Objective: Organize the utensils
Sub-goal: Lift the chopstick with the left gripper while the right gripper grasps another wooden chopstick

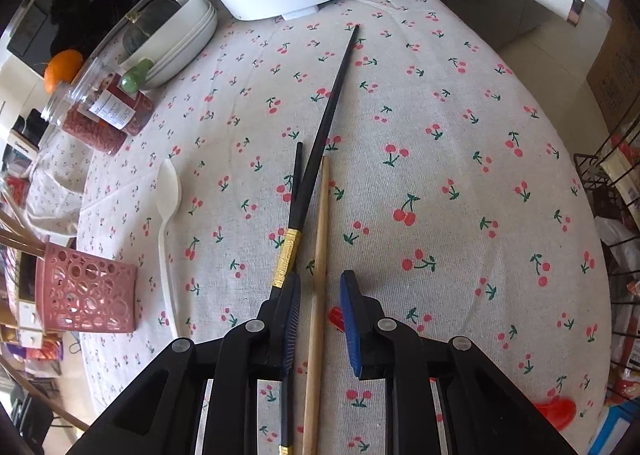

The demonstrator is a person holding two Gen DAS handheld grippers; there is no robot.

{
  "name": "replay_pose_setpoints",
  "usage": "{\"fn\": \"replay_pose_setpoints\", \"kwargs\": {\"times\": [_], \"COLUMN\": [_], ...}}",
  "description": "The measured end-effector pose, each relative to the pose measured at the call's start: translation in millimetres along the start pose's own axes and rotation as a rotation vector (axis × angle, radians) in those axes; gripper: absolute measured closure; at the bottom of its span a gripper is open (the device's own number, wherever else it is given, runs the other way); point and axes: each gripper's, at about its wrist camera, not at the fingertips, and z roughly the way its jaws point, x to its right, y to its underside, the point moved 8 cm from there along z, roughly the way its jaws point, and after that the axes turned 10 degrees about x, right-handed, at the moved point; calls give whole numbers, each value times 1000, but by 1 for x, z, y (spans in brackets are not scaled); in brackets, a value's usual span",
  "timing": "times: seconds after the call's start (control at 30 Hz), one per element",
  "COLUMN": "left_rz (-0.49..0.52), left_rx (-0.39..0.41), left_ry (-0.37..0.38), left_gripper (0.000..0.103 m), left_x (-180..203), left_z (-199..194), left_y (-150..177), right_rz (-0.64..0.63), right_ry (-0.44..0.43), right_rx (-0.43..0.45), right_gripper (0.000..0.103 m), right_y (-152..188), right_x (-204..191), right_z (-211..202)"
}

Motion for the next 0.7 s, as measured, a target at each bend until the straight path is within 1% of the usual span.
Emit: {"fn": "replay_pose_setpoints", "kwargs": {"times": [0.2, 0.33, 0.4, 0.47, 0.53, 0.63, 0.7], "left_rz": [-10, -22, -26, -27, -29, -31, -31], "left_rx": [-11, -13, -14, -14, -14, -13, -12], "left_ry": [-10, -9, -8, -10, -11, -12, -11], "left_gripper": [95, 95, 95, 95, 95, 95, 95], "left_x": [-4, -7, -8, -8, -10, -11, -11], "left_z": [2, 2, 2, 2, 2, 1, 1], "left_y": [3, 3, 2, 2, 2, 2, 2], "right_rz": [-78, -90, -66, -14, 33, 85, 90], "right_ry": [54, 47, 24, -13, -35, -66, -70], "right_rx": [-3, -36, -40, -47, -54, -59, -57], "right_gripper": [83, 83, 83, 85, 93, 96, 96], "right_y": [3, 9, 9, 8, 6, 5, 4], "right_x": [-7, -10, -7, -2, 5, 12, 12], "right_z": [0, -1, -2, -3, -3, -3, -4]}}
